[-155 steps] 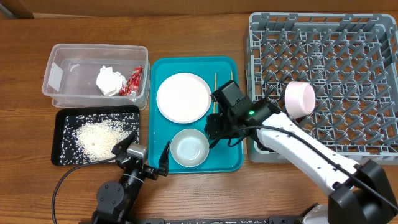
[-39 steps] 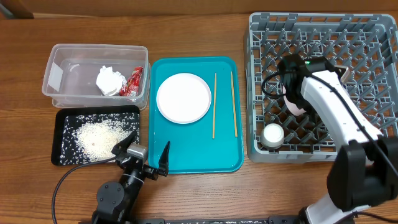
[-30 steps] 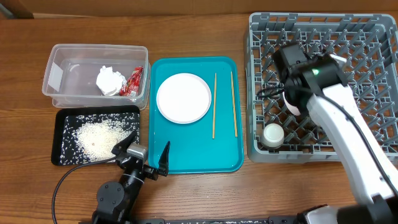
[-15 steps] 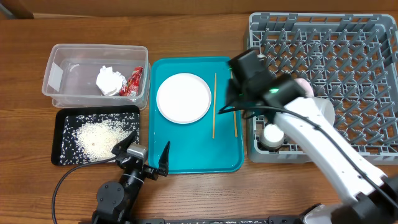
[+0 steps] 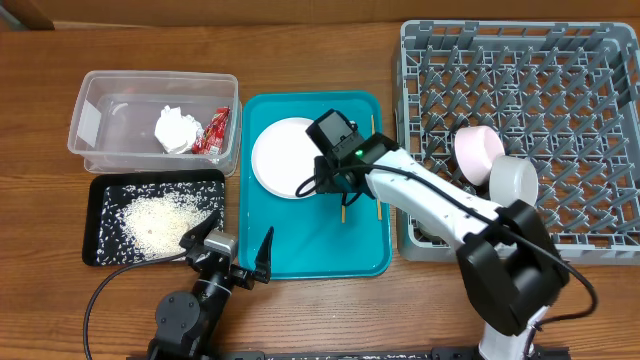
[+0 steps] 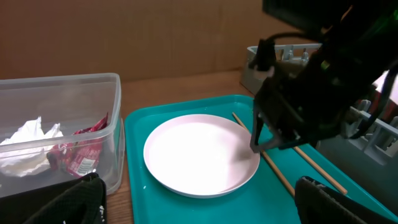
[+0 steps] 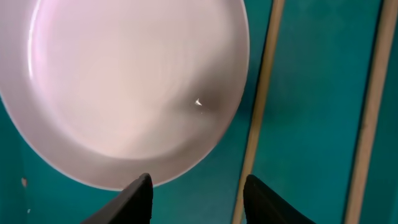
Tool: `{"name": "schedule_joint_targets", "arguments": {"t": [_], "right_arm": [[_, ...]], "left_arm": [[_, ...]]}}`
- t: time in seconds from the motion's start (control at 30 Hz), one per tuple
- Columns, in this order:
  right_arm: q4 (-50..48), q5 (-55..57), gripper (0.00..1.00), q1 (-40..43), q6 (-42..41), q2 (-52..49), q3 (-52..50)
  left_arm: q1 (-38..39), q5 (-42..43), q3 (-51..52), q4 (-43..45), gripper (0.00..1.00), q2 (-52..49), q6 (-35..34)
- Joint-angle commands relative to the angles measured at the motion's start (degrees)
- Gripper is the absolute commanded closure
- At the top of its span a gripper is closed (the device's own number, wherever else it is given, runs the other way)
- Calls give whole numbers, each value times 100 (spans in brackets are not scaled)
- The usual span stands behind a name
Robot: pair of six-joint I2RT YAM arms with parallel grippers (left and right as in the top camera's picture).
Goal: Sort waste into correct bins and load items into the dishwasher
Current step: 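Move the right gripper to the white plate and grasp its rim, then lift the white plate and stand it upright in the grey rack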
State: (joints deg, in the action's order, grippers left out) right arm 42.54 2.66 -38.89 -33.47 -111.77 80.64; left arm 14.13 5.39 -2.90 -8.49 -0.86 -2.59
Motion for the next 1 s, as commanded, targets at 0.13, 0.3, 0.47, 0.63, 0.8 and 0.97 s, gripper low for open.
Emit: {"name": "schedule_joint_targets", "arguments": {"t": [0.13, 0.3, 0.47, 0.63, 0.8, 0.97], "right_arm": [[-520, -920, 68, 0, -789, -531, 2], [-424, -874, 96, -4, -1257, -538, 2], [-188, -608, 96, 7, -1143, -321, 50], [197, 232, 96, 7, -654, 444, 203], [896, 2354, 96, 107, -656, 1554, 378], [1032, 4293, 96, 439, 162, 2520, 380]], "left_arm": [[-35, 2, 72, 35, 0, 59, 26], [-35, 2, 72, 35, 0, 59, 26], [-35, 0, 72, 35, 0, 59, 26], [-35, 2, 72, 35, 0, 59, 26], [-35, 2, 72, 35, 0, 59, 26], [-35, 2, 72, 35, 0, 59, 26]]}}
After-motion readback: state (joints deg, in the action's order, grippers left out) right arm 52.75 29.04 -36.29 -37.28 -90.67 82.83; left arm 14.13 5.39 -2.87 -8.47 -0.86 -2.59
